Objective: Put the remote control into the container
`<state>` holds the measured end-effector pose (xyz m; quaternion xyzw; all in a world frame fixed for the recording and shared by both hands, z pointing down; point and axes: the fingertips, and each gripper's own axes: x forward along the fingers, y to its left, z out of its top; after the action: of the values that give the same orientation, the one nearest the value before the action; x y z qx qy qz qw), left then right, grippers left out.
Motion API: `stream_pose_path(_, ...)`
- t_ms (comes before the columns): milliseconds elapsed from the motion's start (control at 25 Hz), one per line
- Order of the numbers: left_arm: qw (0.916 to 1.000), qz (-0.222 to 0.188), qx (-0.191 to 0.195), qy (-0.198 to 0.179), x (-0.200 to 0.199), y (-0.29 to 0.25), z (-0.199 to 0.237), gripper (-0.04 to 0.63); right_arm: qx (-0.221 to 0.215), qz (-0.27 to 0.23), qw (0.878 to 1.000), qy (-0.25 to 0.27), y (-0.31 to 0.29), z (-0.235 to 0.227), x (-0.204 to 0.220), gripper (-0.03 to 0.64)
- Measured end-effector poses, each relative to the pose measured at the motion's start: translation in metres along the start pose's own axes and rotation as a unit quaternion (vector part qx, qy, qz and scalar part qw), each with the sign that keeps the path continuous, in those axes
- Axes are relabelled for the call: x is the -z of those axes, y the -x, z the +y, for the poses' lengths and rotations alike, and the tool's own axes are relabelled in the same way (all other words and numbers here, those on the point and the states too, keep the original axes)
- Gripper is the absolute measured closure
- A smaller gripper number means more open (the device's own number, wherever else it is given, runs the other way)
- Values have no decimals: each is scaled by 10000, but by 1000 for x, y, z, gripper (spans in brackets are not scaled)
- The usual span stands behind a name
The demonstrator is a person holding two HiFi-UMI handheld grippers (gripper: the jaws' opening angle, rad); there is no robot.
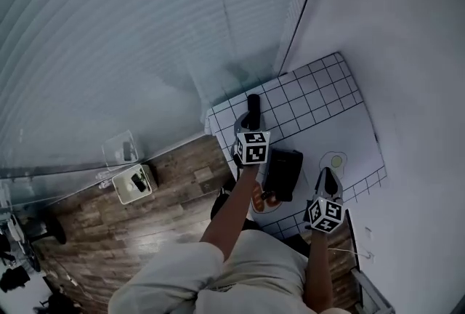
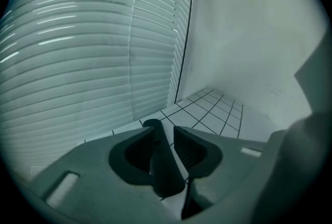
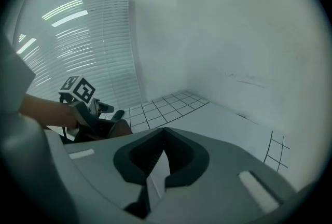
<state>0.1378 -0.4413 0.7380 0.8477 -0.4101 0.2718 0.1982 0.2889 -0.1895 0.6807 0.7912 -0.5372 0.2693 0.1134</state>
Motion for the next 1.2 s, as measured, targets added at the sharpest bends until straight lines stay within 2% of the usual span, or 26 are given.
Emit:
stream_pose_path(240,9962,636,-527,264,15,-52,21,377,56,265,9996,48,-1,-30,11,614)
stream_pose_path(360,9939,924,-498,349,21,-64,22,351,130,331,9994,3,1,-37,18,614)
stream_pose_path(560,9950,911,-206,364,20,-60,22,384,129,194,9997,12,5,-32,9,614)
stream_pose_path(680,9978,645,80,151,6,-41,16,399,80,0,10000,-13,13,-19,-3,614)
stream_pose_path(880,9983,-82,573,-106,-24,18,7,399,-144,-469,9988,-54,41,19,-23,614)
stream_pose_path(1040,9922,-687,984,-336,-46,79,0,399,-327,-926,9950,-172,72,52,-43,614)
stream_pose_path(1200,9824,-1120,1358,-627,-54,145,-9,399,-783,-1081,9907,-260,96,88,-50,614)
